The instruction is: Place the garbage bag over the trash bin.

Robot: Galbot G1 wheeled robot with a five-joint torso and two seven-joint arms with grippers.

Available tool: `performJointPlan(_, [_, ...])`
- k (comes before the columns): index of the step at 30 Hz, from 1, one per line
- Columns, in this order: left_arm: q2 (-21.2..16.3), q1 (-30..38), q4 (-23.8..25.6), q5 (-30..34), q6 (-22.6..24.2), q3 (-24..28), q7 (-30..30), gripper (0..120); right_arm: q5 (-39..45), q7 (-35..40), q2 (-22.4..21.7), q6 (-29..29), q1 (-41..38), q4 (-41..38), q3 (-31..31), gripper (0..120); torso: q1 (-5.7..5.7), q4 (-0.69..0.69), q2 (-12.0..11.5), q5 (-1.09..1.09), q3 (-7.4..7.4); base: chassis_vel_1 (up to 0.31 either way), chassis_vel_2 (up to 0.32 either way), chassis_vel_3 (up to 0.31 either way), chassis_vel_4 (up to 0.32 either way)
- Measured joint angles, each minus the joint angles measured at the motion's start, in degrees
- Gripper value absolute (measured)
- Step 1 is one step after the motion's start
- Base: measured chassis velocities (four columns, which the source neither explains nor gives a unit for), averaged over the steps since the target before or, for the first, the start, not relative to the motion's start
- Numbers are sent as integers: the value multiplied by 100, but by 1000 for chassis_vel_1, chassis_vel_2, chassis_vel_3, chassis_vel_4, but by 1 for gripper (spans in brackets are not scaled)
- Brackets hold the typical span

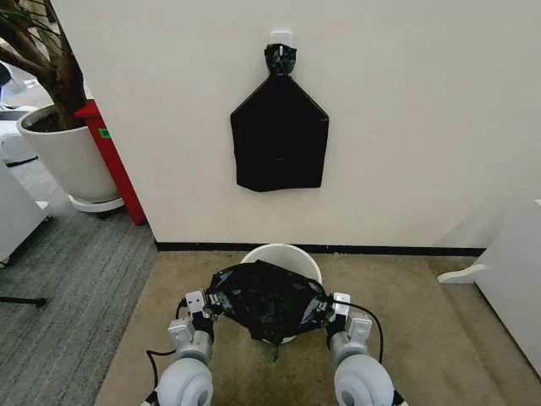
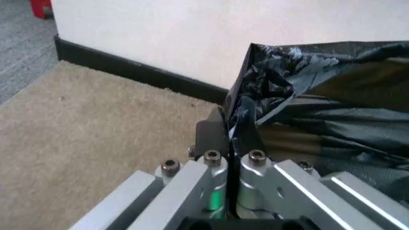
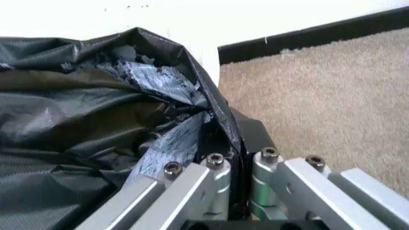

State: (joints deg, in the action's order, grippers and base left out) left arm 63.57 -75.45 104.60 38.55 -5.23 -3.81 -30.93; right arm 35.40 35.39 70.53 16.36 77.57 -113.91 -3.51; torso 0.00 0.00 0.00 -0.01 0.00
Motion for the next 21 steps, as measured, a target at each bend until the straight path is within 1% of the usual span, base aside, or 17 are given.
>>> performJointPlan(1, [0,0,0,0,0,0,0,0,0,0,0,0,0,0,0,0,0,0,0,0,0,0,0,0,0])
performJointPlan(4, [113,200,-275,-49,-126,22,73,0,-114,-103,51,-127,-76,126,-26,0,0,0,0,0,0,0,0,0,0])
performJointPlan(8, [221,330,-515,-73,-193,29,97,0,-183,-163,104,-192,-98,214,-43,0,0,-1,0,0,0,0,0,0,0])
performJointPlan(16, [253,328,-717,-220,-293,36,193,0,-351,-264,134,-253,-83,309,-27,0,0,0,0,0,0,0,0,0,0])
performJointPlan(19, [265,342,-775,-286,-384,38,269,0,-537,-364,143,-363,-93,403,-37,0,0,0,0,0,0,0,0,0,0])
performJointPlan(21, [257,341,-753,-316,-433,39,310,7,-637,-440,137,-429,-78,418,-61,0,0,0,0,0,0,0,0,0,0])
